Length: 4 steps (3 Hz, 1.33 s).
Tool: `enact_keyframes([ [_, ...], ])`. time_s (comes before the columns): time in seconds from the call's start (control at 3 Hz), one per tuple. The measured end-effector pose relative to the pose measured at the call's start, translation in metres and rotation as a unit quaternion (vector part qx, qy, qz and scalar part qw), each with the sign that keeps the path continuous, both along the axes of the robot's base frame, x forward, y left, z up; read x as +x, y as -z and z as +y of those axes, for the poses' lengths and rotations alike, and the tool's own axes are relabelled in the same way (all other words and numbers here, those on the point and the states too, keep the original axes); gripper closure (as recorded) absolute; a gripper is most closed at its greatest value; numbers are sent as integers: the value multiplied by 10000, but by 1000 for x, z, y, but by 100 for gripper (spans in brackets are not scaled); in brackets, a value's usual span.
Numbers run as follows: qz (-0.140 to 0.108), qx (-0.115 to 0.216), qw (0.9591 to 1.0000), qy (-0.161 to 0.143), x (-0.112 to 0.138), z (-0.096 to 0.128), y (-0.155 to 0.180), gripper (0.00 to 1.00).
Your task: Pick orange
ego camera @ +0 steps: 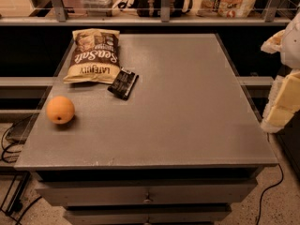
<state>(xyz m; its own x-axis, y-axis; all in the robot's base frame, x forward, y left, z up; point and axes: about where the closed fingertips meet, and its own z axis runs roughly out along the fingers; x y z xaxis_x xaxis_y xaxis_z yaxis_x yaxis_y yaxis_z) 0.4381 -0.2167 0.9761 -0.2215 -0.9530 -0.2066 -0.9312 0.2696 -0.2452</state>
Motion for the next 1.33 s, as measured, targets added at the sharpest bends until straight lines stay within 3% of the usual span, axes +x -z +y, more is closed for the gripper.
enact_keyframes([
  [0.33,-21,9,10000,-11,1,1,-1,0],
  [0.67,-102,330,9993,-134,12,15,3,0],
  [1.0,-123,932,9951,-309,31,36,14,0],
  [1.33,-150,1664,9846,-515,46,62,29,0],
])
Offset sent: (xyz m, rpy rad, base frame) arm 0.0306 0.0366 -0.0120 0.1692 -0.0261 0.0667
